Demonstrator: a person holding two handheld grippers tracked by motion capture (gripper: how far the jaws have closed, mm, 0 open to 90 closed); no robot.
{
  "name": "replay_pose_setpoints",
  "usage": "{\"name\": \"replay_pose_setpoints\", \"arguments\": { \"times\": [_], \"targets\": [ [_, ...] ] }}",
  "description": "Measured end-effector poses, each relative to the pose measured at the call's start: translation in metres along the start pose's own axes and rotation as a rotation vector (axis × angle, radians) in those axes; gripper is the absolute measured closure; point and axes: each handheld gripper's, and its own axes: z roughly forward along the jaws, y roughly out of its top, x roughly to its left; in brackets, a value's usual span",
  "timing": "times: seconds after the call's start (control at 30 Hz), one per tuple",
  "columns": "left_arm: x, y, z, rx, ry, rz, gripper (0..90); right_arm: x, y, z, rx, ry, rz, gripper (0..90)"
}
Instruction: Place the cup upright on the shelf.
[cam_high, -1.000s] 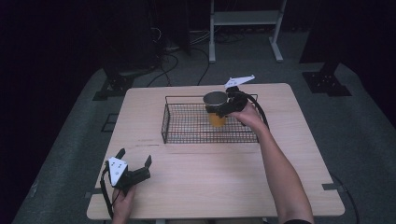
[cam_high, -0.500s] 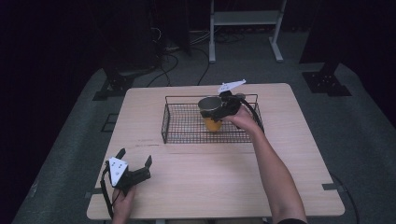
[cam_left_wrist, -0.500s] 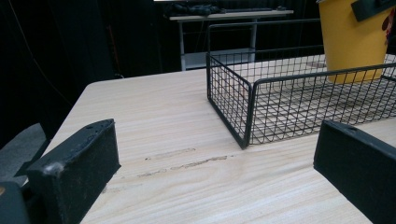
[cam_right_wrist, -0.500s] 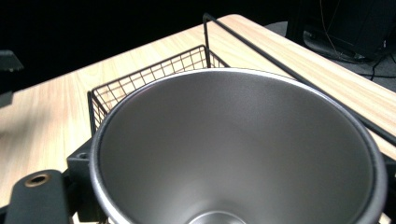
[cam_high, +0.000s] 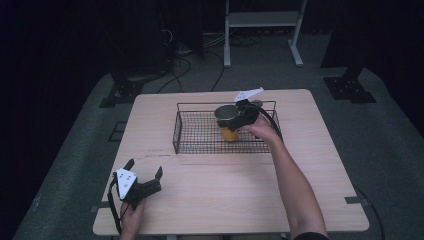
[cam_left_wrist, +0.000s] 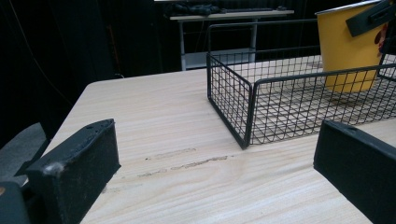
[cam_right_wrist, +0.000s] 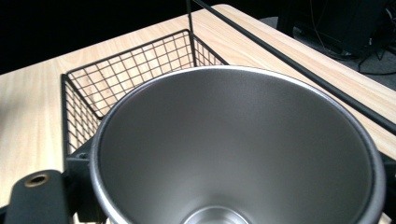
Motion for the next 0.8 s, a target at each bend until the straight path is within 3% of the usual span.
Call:
{"name": "replay_pose_setpoints", "arguments": {
  "times": [0.23, 0.8],
  "targets": [
    [0.0002, 0.0000, 0.0000, 0.001, 0.000, -0.002, 0.0, -0.0044, -0.0088, 0.0053, 0.050, -0.029, -0.016, 11.8],
    [0.0003, 0.0000, 0.0000, 0.001, 0.001, -0.002, 0.0, -0.0030, -0.0094, 0.0041, 0.046, -0.039, -0.037, 4.6]
  ]
}}
